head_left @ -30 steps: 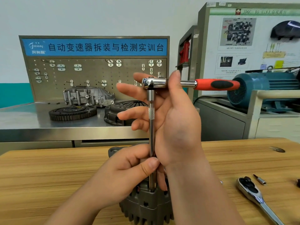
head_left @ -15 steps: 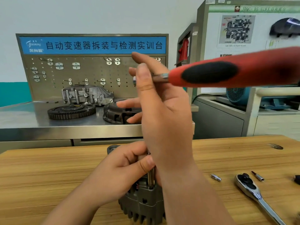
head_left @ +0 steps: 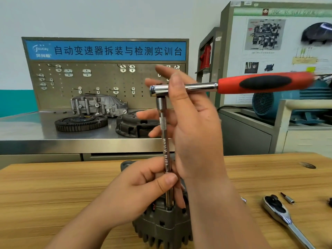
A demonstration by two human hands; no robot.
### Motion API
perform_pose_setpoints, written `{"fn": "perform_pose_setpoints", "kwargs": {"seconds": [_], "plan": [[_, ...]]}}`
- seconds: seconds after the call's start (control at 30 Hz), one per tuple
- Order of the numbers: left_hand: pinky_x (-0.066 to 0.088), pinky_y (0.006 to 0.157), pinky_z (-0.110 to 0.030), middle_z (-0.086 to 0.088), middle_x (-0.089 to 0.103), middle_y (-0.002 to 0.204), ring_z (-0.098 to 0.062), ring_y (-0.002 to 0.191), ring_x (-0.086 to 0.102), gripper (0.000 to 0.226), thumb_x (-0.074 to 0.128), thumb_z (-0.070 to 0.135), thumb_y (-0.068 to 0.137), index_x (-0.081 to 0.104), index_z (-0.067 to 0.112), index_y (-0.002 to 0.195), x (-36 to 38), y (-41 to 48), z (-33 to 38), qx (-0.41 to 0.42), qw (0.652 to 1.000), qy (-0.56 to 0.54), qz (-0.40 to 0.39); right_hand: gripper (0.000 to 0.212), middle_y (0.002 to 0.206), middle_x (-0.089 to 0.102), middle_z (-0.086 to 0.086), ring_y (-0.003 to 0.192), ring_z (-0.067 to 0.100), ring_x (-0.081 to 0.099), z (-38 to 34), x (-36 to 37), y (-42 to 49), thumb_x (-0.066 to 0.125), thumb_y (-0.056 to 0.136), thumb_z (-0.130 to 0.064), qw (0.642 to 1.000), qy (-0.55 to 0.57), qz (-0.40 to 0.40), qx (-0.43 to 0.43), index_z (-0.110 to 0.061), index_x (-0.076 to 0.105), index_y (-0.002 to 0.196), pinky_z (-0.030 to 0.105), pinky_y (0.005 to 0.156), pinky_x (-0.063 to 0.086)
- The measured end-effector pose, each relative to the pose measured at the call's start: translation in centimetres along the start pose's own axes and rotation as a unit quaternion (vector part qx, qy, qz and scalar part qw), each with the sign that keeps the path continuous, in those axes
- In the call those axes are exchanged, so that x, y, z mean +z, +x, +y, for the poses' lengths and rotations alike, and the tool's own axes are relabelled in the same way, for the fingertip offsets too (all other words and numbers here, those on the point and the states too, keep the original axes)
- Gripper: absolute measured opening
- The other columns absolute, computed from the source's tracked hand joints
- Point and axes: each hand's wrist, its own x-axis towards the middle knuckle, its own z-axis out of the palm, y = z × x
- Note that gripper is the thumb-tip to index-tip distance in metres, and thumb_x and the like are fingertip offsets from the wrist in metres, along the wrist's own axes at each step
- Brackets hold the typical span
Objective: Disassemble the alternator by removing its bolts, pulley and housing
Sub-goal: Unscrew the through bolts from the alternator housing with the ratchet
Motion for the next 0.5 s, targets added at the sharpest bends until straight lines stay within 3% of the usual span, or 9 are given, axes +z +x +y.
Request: {"fn": "perform_pose_setpoints", "kwargs": {"seconds": [0.07,0.13,0.27,0.37,0.43,0.5], "plan": [[0.053,0.076,-0.021,-0.006,0.072,0.092,-0.013,0.082,0.068,0.04,0.062,0.05,0.086,0.066,0.016,0.105,0.08,0.02,0.06,-0.001,1.0,0.014,0.006,0.018,0.105,0.069,0.003,0.064,0.016,0.068,-0.14,-0.03,-0.06,0.048,0.097,-0.023,0.995,-0.075,0.019,-0.065,-0.026,0.065,0.105,0.019,0.044,0.048],[0.052,0.075,-0.02,-0.011,0.071,0.087,-0.013,0.08,0.069,0.038,0.062,0.048,0.086,0.065,0.015,0.105,0.07,0.01,0.09,-0.006,1.0,0.02,0.012,0.019,0.108,0.069,0.002,0.064,0.016,0.068,-0.29,-0.07,-0.09,0.046,0.097,-0.022,0.994,-0.084,0.016,-0.073,-0.025,0.063,0.107,0.019,0.044,0.047],[0.054,0.072,-0.021,-0.01,0.072,0.082,-0.013,0.077,0.069,0.042,0.061,0.048,0.088,0.063,0.007,0.101,0.05,-0.06,0.03,0.004,1.0,-0.009,0.003,0.03,0.117,0.069,0.002,0.058,0.018,0.068,-0.31,0.23,0.06,0.041,0.098,-0.034,0.998,0.05,-0.012,0.034,-0.017,0.057,0.115,0.02,0.042,0.044],[0.053,0.077,-0.022,-0.016,0.07,0.092,-0.015,0.085,0.068,0.044,0.058,0.046,0.09,0.062,0.004,0.102,0.04,-0.09,0.08,0.011,1.0,-0.011,-0.007,0.038,0.1,0.074,0.002,0.051,0.018,0.066,-0.37,-0.07,0.25,0.033,0.097,-0.042,0.978,0.16,-0.035,0.125,-0.013,0.052,0.114,0.019,0.041,0.043],[0.052,0.076,-0.02,-0.009,0.07,0.088,-0.013,0.084,0.068,0.042,0.057,0.046,0.09,0.063,0.006,0.099,0.03,-0.05,0.13,0.011,1.0,-0.011,-0.013,0.039,0.09,0.075,0.003,0.05,0.016,0.066,-0.35,-0.35,0.32,0.027,0.102,-0.043,0.969,0.18,-0.048,0.16,-0.015,0.052,0.107,0.018,0.041,0.043],[0.053,0.075,-0.022,-0.014,0.068,0.083,-0.016,0.081,0.068,0.042,0.058,0.047,0.089,0.063,0.006,0.098,0.02,0.02,0.05,0.008,1.0,-0.01,-0.009,0.035,0.09,0.074,0.005,0.052,0.015,0.065,-0.16,-0.31,0.31,0.032,0.1,-0.043,0.974,0.166,-0.033,0.151,-0.017,0.056,0.106,0.018,0.041,0.043]]}}
